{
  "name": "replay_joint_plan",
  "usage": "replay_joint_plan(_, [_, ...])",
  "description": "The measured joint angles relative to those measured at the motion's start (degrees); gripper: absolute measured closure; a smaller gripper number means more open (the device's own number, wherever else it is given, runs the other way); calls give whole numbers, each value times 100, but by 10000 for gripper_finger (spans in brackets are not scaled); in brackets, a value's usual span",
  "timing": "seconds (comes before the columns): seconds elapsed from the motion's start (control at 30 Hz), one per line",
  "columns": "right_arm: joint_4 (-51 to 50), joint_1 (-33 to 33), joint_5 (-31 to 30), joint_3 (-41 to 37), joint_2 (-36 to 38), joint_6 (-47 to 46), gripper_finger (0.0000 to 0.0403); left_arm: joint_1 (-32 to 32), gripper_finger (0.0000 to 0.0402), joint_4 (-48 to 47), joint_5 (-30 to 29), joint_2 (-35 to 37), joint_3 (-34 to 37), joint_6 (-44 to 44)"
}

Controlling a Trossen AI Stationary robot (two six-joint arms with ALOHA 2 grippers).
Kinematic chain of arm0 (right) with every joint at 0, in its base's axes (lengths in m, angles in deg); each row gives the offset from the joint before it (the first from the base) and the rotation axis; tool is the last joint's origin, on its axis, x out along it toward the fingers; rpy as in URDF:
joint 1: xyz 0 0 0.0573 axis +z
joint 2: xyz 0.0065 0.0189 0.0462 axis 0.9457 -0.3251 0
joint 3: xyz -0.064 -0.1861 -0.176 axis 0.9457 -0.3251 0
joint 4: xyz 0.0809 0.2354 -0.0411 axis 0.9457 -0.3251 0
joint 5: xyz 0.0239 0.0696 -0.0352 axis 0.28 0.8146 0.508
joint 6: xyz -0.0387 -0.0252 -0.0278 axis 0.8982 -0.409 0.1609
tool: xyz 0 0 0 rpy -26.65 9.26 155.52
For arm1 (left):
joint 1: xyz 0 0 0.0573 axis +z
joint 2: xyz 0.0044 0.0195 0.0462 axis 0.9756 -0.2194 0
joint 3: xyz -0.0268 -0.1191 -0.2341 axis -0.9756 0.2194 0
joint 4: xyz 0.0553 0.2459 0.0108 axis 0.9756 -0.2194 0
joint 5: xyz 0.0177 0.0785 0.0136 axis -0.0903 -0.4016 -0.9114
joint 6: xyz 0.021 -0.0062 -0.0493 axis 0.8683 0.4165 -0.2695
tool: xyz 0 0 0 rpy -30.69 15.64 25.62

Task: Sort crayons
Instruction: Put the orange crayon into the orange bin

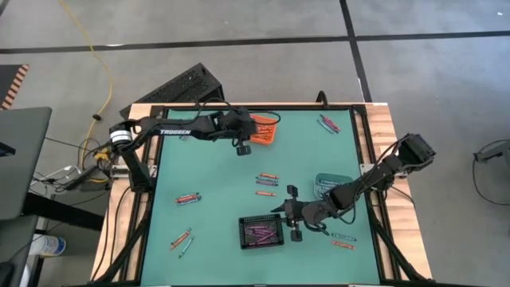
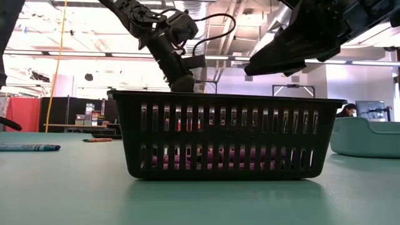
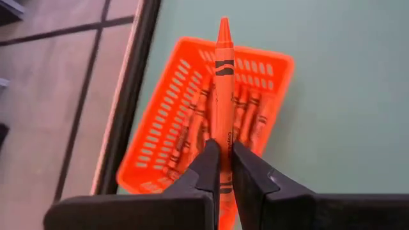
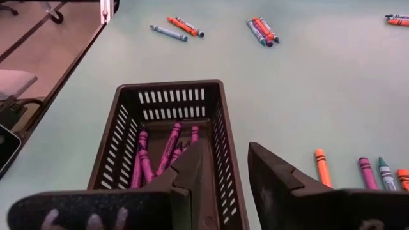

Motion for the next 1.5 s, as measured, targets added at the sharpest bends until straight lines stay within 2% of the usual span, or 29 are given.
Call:
replay_joint_plan(0.43, [21, -7, -2, 0, 0, -2, 285, 19, 302, 51, -626, 20, -33, -35])
replay_joint_plan(0.63, [5, -7, -2, 0, 0, -2, 285, 24, 262, 40, -1210, 42, -33, -28])
replay_joint_plan(0.73, [-34, -7, -2, 0, 0, -2, 285, 20, 252, -6, -1364, 72, -129, 35])
replay_joint_plan(0.87, [-69, -7, -5, 0, 0, -2, 285, 4, 249, -546, -1414, 237, -483, 118])
replay_joint_plan(1.03, [-85, -13, -7, 0, 0, -2, 285, -50, 248, -1726, -1106, 744, -1060, -215])
replay_joint_plan(1.23, [-42, -38, -10, 0, 0, 15, 285, -52, 248, -2725, 194, 1878, -1109, -1140])
replay_joint_plan(1.37, [44, -103, -4, 0, 0, 87, 285, -185, 248, -2895, 661, 2841, -659, -1702])
replay_joint_plan(1.5, [168, -207, -2, 99, 2, 90, 285, -686, 248, -2403, 812, 4005, 429, -2243])
